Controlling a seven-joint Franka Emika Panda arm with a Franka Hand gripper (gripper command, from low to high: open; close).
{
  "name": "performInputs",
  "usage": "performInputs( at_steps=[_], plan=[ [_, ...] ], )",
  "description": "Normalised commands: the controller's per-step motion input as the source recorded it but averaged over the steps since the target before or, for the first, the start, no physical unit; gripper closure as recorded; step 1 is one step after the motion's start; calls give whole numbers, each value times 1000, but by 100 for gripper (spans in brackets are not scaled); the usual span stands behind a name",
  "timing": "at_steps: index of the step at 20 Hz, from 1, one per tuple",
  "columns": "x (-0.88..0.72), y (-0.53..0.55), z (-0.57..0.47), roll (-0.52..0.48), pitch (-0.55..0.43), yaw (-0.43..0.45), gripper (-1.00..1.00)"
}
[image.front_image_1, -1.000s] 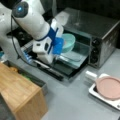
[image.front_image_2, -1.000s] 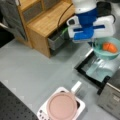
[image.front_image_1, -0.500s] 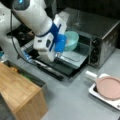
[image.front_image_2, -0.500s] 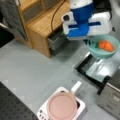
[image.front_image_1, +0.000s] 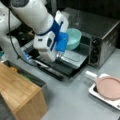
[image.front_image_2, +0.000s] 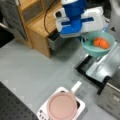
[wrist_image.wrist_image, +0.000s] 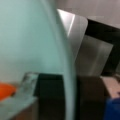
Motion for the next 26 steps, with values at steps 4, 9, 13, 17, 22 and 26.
performInputs(
  at_steps=[4,9,13,17,22,26],
  plan=[
    [455,-224,344,-77,361,157,100],
    [469,-270,256,-90,322,148,100],
    [568,-384,249,-88,317,125,100],
    [631,-457,282,-97,333,119,100],
    [631,-470,316,-68,343,132,100],
    [626,-505,278,-53,355,179,100]
  ],
)
